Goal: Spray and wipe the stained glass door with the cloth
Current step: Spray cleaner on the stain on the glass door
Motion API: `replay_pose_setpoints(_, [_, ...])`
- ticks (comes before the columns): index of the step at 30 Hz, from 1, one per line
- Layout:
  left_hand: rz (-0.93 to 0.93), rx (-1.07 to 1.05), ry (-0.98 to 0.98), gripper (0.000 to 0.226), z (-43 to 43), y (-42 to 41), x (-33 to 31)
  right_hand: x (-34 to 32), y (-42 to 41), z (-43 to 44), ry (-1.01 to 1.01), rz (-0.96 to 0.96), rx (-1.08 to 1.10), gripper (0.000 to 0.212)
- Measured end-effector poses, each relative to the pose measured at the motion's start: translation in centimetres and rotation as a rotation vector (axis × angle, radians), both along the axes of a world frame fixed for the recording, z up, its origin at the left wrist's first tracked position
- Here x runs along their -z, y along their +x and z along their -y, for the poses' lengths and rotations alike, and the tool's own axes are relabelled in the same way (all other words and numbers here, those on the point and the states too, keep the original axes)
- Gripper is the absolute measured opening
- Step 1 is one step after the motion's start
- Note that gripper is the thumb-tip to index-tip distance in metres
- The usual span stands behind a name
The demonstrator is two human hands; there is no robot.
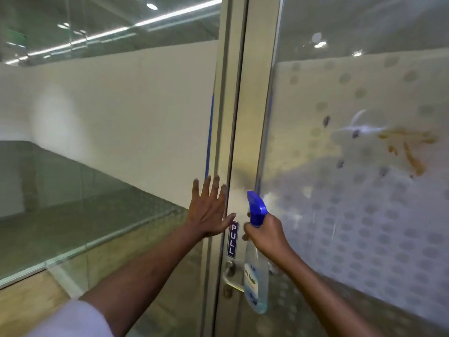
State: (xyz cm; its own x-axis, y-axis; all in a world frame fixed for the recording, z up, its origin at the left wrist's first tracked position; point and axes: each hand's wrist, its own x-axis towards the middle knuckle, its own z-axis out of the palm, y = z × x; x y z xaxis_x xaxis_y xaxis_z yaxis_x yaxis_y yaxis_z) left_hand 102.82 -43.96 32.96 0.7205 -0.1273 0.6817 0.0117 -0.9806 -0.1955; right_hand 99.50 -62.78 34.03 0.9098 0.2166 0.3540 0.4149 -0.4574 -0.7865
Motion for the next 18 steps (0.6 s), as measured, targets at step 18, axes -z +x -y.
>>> replay_pose_setpoints(18, [-0.208, -0.445, 0.006, 0.084, -27.2, -18.3, 3.5, 1.2, -9.2, -28.5, 0.052, -0.148, -0.341, 0.016])
